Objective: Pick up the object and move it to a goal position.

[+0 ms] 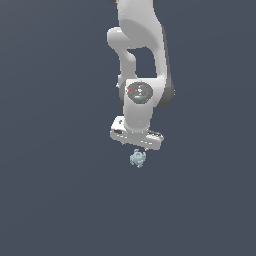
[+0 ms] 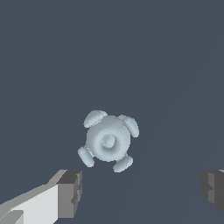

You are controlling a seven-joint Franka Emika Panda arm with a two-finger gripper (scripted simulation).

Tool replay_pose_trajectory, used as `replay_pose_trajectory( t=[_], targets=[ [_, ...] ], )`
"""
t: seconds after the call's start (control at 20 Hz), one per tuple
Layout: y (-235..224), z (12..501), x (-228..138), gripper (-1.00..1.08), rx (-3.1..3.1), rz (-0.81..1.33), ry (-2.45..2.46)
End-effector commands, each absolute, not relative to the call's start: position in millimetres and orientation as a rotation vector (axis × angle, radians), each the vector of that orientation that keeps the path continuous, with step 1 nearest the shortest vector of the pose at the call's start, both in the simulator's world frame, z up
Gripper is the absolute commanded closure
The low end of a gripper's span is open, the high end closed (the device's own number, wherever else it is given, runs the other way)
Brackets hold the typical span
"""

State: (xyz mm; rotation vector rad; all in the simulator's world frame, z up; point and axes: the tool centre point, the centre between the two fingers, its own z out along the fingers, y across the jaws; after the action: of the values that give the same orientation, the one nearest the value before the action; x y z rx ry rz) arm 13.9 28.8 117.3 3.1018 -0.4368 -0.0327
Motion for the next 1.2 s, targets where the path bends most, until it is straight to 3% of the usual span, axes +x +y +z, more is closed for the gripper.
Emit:
replay_pose_trajectory(
  t=[0.0,1.15],
  targets=[
    [34,110,19,-0.92,3.091,-0.023,-0.524],
    [48,71,30,-0.92,3.052,-0.001,-0.745]
  ],
)
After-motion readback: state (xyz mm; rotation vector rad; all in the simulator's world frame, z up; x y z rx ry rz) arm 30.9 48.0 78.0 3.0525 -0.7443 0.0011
